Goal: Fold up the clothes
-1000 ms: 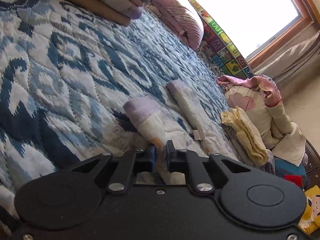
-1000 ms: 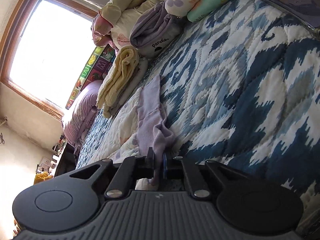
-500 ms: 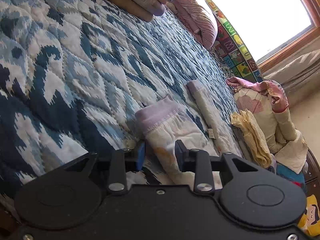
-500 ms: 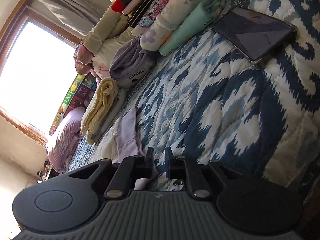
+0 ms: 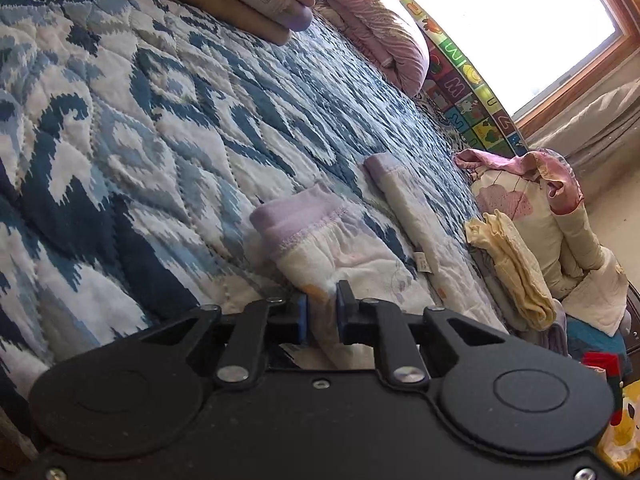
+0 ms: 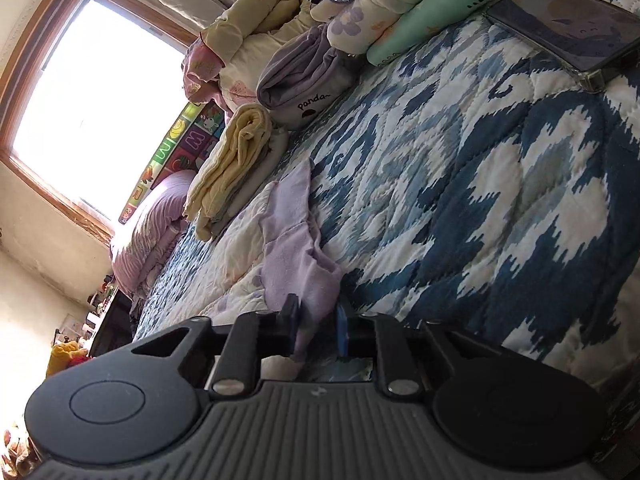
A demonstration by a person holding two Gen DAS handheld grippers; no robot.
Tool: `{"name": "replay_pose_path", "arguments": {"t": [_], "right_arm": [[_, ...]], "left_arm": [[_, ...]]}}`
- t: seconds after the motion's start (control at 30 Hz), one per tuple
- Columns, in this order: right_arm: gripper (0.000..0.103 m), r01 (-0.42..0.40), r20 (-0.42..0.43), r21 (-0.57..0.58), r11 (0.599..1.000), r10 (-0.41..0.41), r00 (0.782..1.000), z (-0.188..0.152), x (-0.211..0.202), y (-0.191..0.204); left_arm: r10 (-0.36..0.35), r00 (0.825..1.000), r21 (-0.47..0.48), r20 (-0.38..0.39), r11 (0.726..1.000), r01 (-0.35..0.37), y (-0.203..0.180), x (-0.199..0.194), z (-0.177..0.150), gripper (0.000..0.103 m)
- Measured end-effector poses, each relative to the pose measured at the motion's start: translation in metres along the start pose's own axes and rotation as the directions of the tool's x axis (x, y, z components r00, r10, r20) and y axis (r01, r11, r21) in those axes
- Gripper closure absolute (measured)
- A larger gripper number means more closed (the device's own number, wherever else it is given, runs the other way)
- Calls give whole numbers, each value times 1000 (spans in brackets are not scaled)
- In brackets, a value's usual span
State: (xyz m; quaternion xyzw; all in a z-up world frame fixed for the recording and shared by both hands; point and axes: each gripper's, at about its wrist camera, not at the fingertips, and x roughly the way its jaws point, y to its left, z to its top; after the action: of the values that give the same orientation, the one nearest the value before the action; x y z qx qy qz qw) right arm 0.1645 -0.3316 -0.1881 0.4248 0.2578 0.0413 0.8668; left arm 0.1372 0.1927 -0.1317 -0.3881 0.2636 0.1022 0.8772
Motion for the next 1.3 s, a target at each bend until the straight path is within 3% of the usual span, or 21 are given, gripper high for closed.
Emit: {"name": "replay_pose_path", "arguments": {"t": [0.07, 0.17, 0.2, 0.27, 0.33, 0.4, 0.5, 0.6, 0.73, 0.77, 0.83, 0.9, 0.93, 1.0, 1.07, 1.2, 1.3], "right_arm": [[96, 1, 39, -28, 1000, 0, 999, 2, -12, 8], [95, 56, 3, -58, 997, -56, 998, 4, -12, 10], [96, 96, -19, -54, 994, -97, 995, 1, -7, 3], [95, 88, -11, -39, 995, -89, 996, 1, -8, -2], [85, 94, 10, -59, 994, -94, 996, 1, -13, 2], [78, 136, 61, -142, 981, -128, 990, 1, -21, 11], [76, 161, 118, -261, 952, -134, 984, 0, -28, 25], [76, 177, 160, -469, 866, -113, 981, -13, -32, 49], [76, 136, 158, -712, 689, -31, 987, -42, -30, 80], [77, 124, 153, -757, 641, -10, 988, -50, -28, 86], [69, 105, 127, -808, 580, -1, 992, -58, -23, 98], [38, 98, 47, -816, 569, -104, 993, -61, -1, 92], [37, 95, 5, -819, 565, -159, 987, -63, 11, 88], [36, 79, -9, -789, 609, -139, 990, -59, 9, 85], [37, 68, -27, -776, 628, -141, 990, -57, 4, 88], [37, 50, -41, -766, 641, -127, 991, -58, -3, 86], [37, 32, -55, -779, 626, -119, 991, -57, -3, 85]], "left_arm": [[49, 999, 82, -16, 995, -48, -6, 2, -3, 86], [50, 998, 76, -42, 996, -46, 4, 10, -4, 80], [56, 998, 73, -28, 996, -53, 5, 7, -3, 76], [83, 996, 77, 18, 993, -84, 4, -1, -1, 62], [121, 990, 92, 68, 988, -127, 1, -11, 1, 55], [146, 983, 122, 109, 980, -159, -4, -18, 3, 54], [127, 978, 208, 167, 965, -161, -20, -27, 1, 54], [64, 985, 302, 158, 947, -110, -40, -23, -8, 54], [58, 994, 418, 90, 904, -91, -61, -1, -29, 50], [87, 995, 453, 50, 886, -100, -63, 11, -35, 45], [135, 991, 567, 21, 814, -123, -67, 32, -51, 29], [184, 982, 650, 38, 742, -164, -78, 37, -61, 28], [197, 980, 657, 38, 734, -172, -81, 38, -61, 28], [190, 982, 639, 21, 753, -159, -75, 36, -56, 26], [175, 984, 633, 5, 762, -139, -69, 36, -54, 24], [156, 988, 633, -16, 766, -111, -69, 34, -55, 19], [136, 991, 639, -4, 763, -102, -68, 33, -59, 17]]}}
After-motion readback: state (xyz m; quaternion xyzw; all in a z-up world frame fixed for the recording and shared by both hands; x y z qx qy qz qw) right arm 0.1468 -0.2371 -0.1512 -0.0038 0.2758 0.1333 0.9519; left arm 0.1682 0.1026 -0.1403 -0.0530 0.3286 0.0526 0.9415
